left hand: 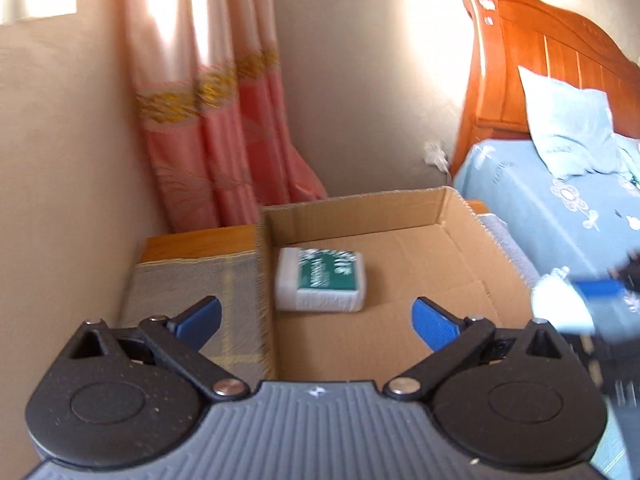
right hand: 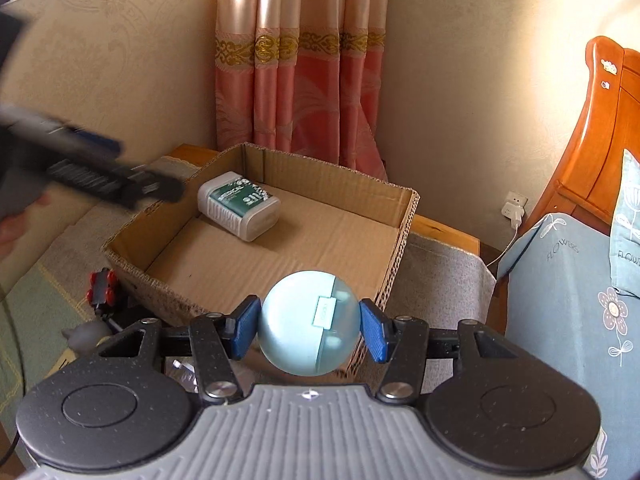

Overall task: Organize rigid objects
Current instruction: 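Lower the blue round case into the box and open the right tool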

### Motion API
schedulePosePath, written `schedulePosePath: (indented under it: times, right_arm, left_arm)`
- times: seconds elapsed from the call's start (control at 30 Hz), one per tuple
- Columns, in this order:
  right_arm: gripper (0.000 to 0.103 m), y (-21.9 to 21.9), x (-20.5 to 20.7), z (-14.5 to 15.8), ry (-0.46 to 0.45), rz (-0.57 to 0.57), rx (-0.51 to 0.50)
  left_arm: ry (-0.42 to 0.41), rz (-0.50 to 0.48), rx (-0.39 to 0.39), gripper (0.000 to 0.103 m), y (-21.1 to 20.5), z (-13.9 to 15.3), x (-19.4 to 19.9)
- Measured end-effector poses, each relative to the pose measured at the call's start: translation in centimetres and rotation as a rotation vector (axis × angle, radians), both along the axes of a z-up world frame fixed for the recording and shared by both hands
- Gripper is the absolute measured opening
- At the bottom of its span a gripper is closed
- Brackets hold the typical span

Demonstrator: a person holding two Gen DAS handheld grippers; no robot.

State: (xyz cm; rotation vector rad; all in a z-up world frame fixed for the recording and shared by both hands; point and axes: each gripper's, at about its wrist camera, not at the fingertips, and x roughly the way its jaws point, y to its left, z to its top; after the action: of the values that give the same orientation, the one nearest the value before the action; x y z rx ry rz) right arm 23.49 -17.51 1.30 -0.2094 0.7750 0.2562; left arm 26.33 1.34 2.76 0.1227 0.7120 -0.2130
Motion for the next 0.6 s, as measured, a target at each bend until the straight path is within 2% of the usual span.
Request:
schedulePosePath:
  times: [0.1, 0.17, 0.27, 0.4, 0.6]
  right_arm:
    - [0.059, 0.0, 2.0, -0.1, 0.012, -0.015, 0.017]
    - [0.059, 0.2, 3.6, -0.3, 0.025, -0.025, 0.022]
    - [0.059, 0.6, 6.0, -0.7, 0.048, -0.04, 0.035]
    - [0.059, 1.4, 8.8, -1.5, 0.071, -0.063, 0.038]
    - [0.059, 2.0, 11.8, -2.7, 0.115, -0.086, 0.038]
  left_arm:
    - [-0.051, 0.025, 0.034, 0.102, 0.7, -0.4, -3.2]
    - [-0.054, 0.043, 0.021, 0.102, 1.1, -0.9, -4.8]
    - [-0.013, 0.034, -0.016, 0.102, 1.7, -1.9, -6.1]
    - [0.05, 0.023, -0.021, 0.102, 1.8, -2.9, -7.0]
    - [0.072, 0.027, -0.008, 0.102, 1.9, -4.2, -7.9]
